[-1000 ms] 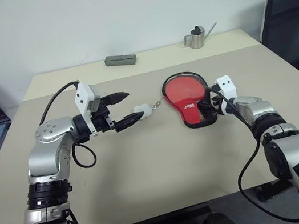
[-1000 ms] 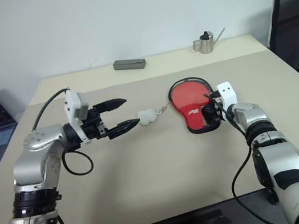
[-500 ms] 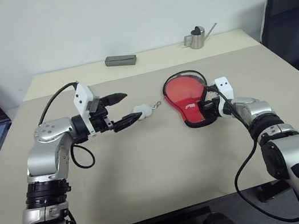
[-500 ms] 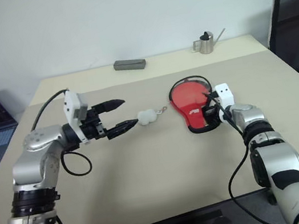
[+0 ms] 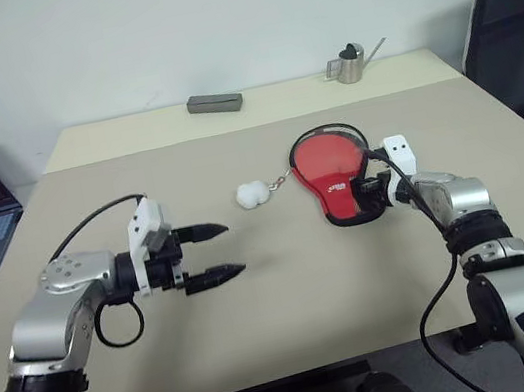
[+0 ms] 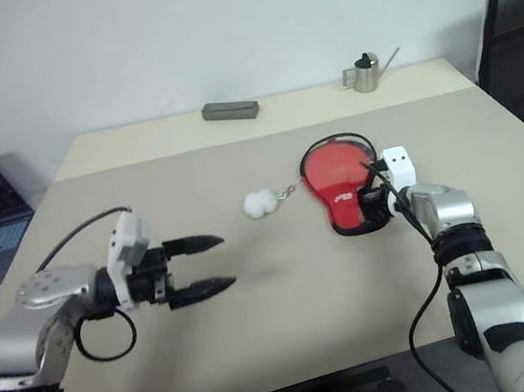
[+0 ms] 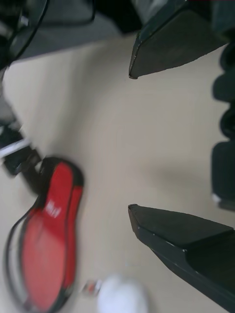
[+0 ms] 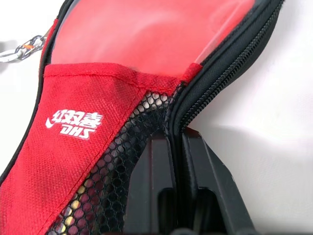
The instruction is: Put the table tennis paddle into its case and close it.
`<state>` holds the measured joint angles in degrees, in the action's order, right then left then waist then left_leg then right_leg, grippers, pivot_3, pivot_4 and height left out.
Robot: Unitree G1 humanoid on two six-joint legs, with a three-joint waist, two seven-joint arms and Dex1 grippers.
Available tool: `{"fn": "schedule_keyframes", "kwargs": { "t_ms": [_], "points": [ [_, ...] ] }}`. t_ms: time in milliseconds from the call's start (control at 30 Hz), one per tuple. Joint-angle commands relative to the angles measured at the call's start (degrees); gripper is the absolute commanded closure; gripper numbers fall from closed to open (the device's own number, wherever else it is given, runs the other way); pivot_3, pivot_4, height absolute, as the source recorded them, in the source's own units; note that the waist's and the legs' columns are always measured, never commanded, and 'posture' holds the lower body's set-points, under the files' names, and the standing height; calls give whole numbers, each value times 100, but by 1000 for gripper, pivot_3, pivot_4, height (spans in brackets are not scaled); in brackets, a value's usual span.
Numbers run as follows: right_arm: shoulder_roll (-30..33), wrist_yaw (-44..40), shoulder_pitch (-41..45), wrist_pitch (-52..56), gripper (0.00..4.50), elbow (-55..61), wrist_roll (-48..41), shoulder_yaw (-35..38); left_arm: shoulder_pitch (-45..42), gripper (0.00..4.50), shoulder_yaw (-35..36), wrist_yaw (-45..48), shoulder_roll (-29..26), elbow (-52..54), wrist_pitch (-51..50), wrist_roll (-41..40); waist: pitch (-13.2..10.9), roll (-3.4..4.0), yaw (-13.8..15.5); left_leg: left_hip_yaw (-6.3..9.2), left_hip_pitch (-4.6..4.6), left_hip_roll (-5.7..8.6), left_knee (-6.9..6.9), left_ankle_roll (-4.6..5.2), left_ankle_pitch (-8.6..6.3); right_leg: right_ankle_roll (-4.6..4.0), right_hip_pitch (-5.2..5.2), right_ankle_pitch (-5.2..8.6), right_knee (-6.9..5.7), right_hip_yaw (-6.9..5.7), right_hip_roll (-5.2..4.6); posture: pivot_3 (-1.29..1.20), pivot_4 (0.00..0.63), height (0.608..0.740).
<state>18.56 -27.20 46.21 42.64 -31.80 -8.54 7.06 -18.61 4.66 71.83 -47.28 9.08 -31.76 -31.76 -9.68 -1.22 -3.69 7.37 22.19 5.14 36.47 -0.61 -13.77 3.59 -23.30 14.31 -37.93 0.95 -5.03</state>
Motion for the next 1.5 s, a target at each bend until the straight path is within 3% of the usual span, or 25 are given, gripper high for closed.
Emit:
{"fn": "schedule_keyframes", "kwargs": {
  "t_ms": [33,367,833,1100,1500],
  "points": [
    [-108,125,-318,755,4491,982,-230,-41,-2,0,215,-75,-79,339,-196,-299,0,0,47,0,0,-2,-2,0,0,-2,0,1,0,-2,1,0,150,740],
    [-122,405,-1044,2112,4491,2853,-598,35,277,0,146,153,-381,789,-606,-706,-1,1,58,-4,-3,-5,-28,-1,0,-5,-2,6,15,-2,0,0,150,740],
    [59,469,-2752,4319,4491,6010,-1387,170,435,0,-19,621,-734,950,-666,-821,-1,2,147,-5,0,-17,-43,-4,-3,-8,-1,20,29,-13,0,0,150,740],
    [85,441,-3386,4970,4491,7034,-1661,320,289,0,-264,828,-739,997,-714,-853,-1,2,191,-8,1,-23,-44,-5,-5,-8,2,22,34,-17,0,0,150,740],
    [166,695,-4460,4986,4491,7853,-2141,760,183,0,-534,912,-674,948,-677,-807,-1,1,204,-9,4,-49,-44,-13,-12,-13,9,25,56,-28,9,0,150,740]
  ]
}}
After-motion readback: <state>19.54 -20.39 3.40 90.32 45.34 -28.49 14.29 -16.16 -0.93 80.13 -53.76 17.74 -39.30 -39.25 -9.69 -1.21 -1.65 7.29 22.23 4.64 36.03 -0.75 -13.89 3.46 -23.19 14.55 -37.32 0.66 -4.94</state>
